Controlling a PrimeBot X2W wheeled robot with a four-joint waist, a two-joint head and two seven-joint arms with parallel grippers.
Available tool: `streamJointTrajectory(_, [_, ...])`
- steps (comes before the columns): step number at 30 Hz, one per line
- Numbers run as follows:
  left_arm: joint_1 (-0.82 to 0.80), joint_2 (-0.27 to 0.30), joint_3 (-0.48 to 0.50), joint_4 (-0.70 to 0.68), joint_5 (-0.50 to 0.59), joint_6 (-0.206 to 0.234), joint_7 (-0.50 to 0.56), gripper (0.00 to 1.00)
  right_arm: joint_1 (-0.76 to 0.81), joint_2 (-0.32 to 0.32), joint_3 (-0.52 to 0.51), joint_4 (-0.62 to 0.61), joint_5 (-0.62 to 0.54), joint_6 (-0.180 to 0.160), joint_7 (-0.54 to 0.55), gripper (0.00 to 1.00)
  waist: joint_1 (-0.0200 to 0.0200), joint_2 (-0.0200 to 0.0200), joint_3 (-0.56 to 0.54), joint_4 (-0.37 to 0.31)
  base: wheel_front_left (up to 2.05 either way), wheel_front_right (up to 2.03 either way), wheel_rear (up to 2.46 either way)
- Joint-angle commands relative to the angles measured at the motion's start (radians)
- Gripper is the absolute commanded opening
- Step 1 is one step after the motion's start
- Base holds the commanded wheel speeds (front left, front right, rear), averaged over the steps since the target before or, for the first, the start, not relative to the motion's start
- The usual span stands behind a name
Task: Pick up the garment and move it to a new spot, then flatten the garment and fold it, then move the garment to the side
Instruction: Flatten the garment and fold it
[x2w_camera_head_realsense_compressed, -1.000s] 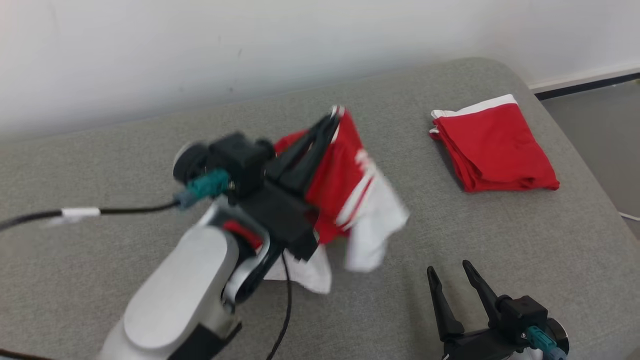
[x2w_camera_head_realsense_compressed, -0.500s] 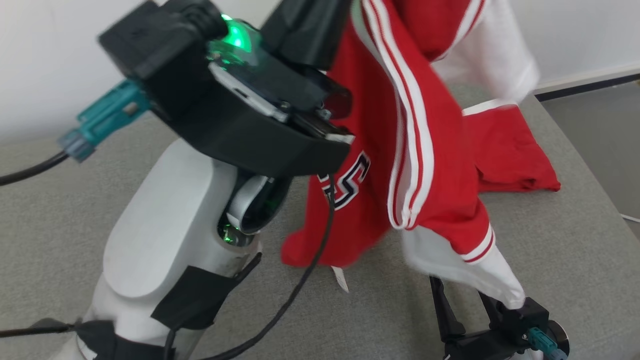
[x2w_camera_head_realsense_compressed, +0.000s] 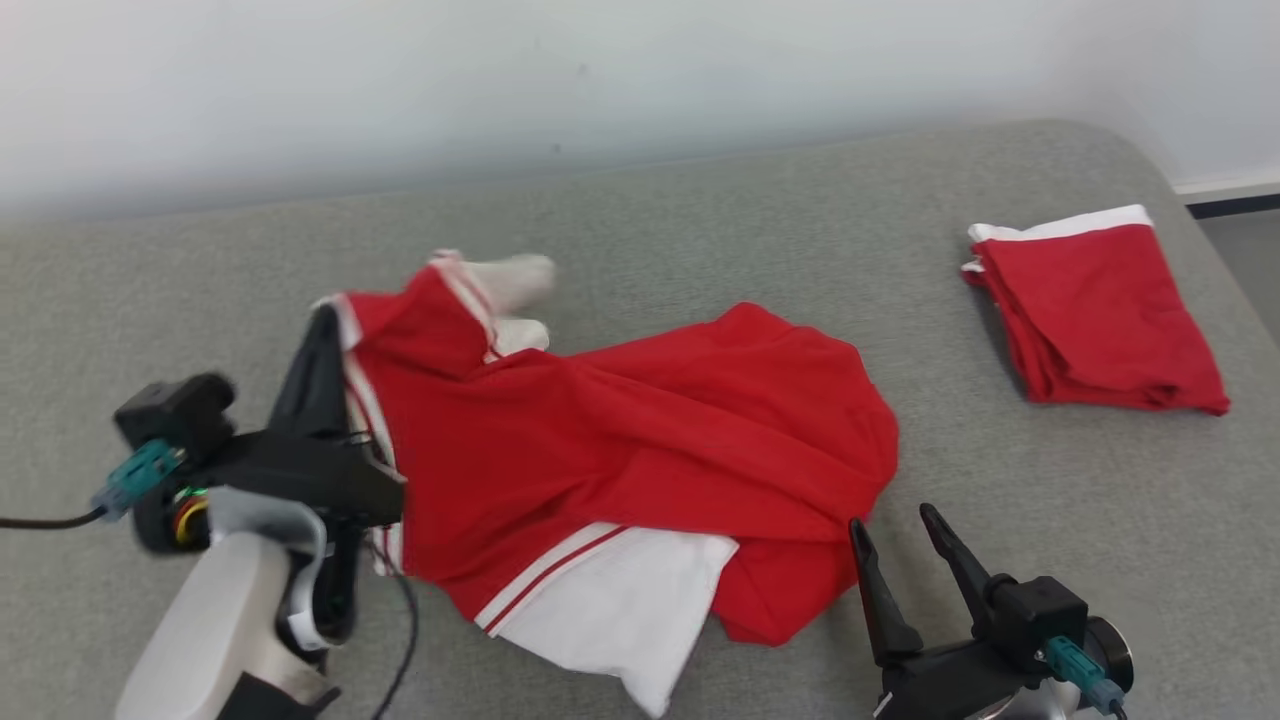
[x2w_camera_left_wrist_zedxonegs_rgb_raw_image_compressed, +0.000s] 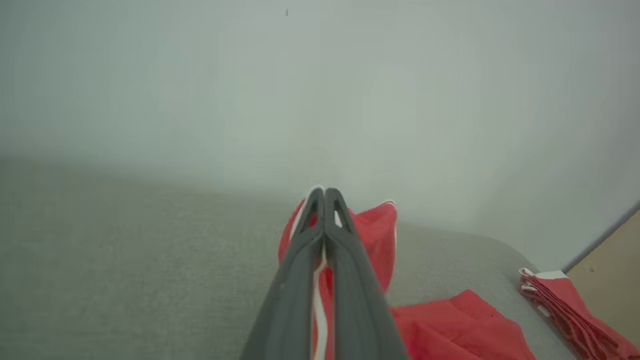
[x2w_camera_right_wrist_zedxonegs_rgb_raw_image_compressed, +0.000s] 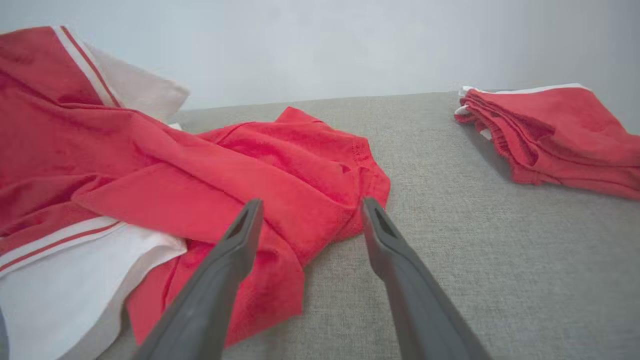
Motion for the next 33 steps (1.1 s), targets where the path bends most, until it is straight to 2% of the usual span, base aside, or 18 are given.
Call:
streamJointTrajectory(1, [0.002, 0.001, 0.011, 0.024, -0.004, 0.009, -0.010, 1.00, -0.009, 0.000, 0.002, -0.001, -0.002, -0.002, 0.002, 1.00, 0.0000, 0.0000, 0.015, 0.019, 0.00, 0.00, 0.00])
streamJointTrajectory(8, [-0.005, -0.012, 0.135, 0.189, -0.029, 0.043, -0.052, 1.00, -0.016, 0.000, 0.006, 0.001, -0.009, -0.002, 0.005, 1.00, 0.0000, 0.0000, 0.017, 0.032, 0.00, 0.00, 0.00])
streamJointTrajectory(11, [0.042, -0.033, 0.174, 0.220, -0.052, 0.033, -0.054, 1.00, -0.006, 0.000, 0.002, 0.005, -0.013, -0.002, 0.005, 1.00, 0.0000, 0.0000, 0.010, 0.034, 0.00, 0.00, 0.00])
streamJointTrajectory(16, [0.164, -0.076, 0.128, 0.226, -0.101, -0.032, 0.039, 1.00, 0.006, 0.000, -0.005, 0.008, -0.019, -0.002, 0.011, 1.00, 0.0000, 0.0000, -0.008, 0.032, 0.00, 0.00, 0.00])
streamJointTrajectory(18, [0.204, -0.093, 0.108, 0.204, -0.109, -0.043, 0.070, 1.00, 0.007, 0.000, -0.006, 0.009, -0.019, -0.002, 0.012, 1.00, 0.0000, 0.0000, -0.011, 0.031, 0.00, 0.00, 0.00])
streamJointTrajectory(21, [0.268, -0.128, 0.094, 0.157, -0.148, -0.038, 0.112, 1.00, 0.008, 0.000, -0.003, 0.010, -0.019, -0.002, 0.012, 1.00, 0.0000, 0.0000, -0.019, 0.024, 0.00, 0.00, 0.00])
streamJointTrajectory(28, [0.406, -0.163, 0.032, 0.027, -0.148, 0.029, 0.157, 1.00, 0.016, 0.000, 0.005, 0.002, -0.006, -0.003, 0.013, 1.00, 0.0000, 0.0000, -0.029, -0.006, 0.00, 0.00, 0.00])
streamJointTrajectory(33, [0.455, -0.145, -0.018, -0.063, -0.104, 0.072, 0.188, 1.00, 0.028, 0.000, 0.003, -0.007, -0.003, -0.002, 0.013, 1.00, 0.0000, 0.0000, -0.027, -0.018, 0.00, 0.00, 0.00])
